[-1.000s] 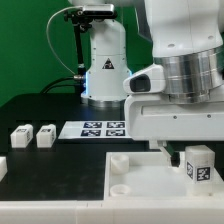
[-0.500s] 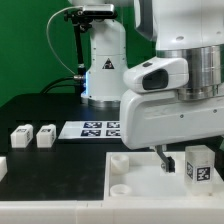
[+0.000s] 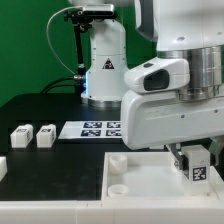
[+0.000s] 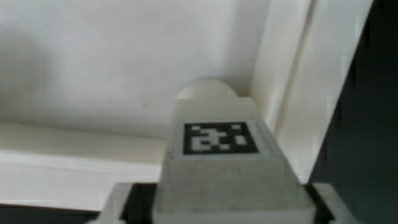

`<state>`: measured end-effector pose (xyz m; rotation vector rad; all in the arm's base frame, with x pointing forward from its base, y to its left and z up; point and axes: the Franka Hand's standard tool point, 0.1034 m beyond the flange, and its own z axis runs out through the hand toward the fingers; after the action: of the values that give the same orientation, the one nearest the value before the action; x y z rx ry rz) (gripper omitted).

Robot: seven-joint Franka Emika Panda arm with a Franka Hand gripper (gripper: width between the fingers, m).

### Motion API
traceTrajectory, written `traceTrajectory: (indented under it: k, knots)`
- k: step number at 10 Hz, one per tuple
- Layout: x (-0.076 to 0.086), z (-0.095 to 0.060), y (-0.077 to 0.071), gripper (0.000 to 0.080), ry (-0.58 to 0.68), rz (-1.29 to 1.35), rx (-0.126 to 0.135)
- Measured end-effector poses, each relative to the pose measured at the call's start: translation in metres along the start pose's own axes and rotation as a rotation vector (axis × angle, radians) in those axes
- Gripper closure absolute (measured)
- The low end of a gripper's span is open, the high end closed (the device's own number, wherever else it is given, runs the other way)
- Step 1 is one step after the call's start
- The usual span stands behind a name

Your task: Assemble one leg

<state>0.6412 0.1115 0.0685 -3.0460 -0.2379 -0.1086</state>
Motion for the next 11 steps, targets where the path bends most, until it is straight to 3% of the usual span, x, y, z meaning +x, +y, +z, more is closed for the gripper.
traceTrajectory:
  k: [3,5,9,11]
  knots:
    - [0.0007,-0.0002,-0.0009,0.0511,0.003,0.162,0.001]
    - [0.0004,0.0001,0.0006,0.0511,-0.003,0.376,0.048]
    - [-0.0002,0.0006,0.0002,0.0508,-0.005,0.411,0.047]
    - [-0.0017,0.0006,-0.0002,0.0508,0.009,0.673,0.044]
